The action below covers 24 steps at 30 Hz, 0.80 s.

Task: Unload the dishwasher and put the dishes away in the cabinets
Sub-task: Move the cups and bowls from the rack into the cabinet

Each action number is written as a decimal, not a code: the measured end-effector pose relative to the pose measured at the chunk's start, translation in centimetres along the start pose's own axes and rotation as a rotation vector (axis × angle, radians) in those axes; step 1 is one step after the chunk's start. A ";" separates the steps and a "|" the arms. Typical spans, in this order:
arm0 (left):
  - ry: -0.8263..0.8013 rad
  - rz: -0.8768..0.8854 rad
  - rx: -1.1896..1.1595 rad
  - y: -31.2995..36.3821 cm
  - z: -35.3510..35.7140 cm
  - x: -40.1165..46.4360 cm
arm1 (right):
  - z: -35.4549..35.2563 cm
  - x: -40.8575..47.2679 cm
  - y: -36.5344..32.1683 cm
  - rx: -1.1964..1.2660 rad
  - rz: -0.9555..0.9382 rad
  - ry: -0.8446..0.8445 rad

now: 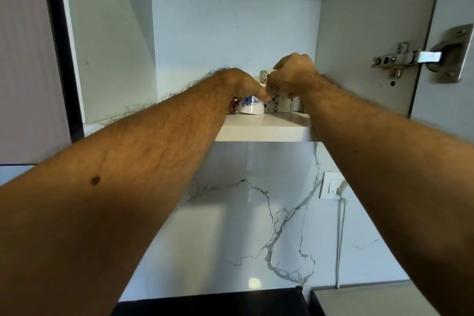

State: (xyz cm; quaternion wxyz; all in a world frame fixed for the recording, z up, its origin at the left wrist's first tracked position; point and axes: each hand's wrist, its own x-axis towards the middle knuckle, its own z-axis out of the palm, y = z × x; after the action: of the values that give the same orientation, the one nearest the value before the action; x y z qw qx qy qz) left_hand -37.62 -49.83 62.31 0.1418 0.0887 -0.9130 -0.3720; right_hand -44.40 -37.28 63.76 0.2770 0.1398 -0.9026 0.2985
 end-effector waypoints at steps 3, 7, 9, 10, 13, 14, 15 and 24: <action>-0.001 -0.007 -0.044 -0.2 0.0 0.0 | -0.2 -0.1 0.2 0.045 -0.018 0.001; 0.016 0.008 -0.068 -0.5 0.0 0.3 | 0.3 0.4 0.5 0.023 -0.041 0.042; 0.018 0.018 -0.078 -0.5 0.0 0.3 | 0.5 0.6 0.6 -0.026 -0.039 0.076; 0.024 0.018 -0.092 -0.5 0.0 0.3 | 0.6 0.8 0.6 -0.048 -0.038 0.088; 0.026 0.016 -0.102 -0.6 0.1 0.4 | 0.6 1.0 0.7 -0.060 -0.061 0.111; 0.029 0.022 -0.107 -0.6 0.1 0.3 | 0.6 1.0 0.7 -0.066 -0.066 0.113; 0.030 0.029 -0.114 -0.6 0.1 0.3 | 0.6 1.0 0.7 -0.073 -0.070 0.117; 0.016 0.028 -0.164 -0.6 0.0 0.1 | 0.9 1.1 1.2 -0.113 -0.062 0.088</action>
State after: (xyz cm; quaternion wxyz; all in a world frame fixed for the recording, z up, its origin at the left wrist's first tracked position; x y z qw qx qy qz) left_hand -37.64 -50.32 61.91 0.1611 0.0670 -0.8795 -0.4427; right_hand -46.20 -37.05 63.25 0.3331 0.1385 -0.9001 0.2441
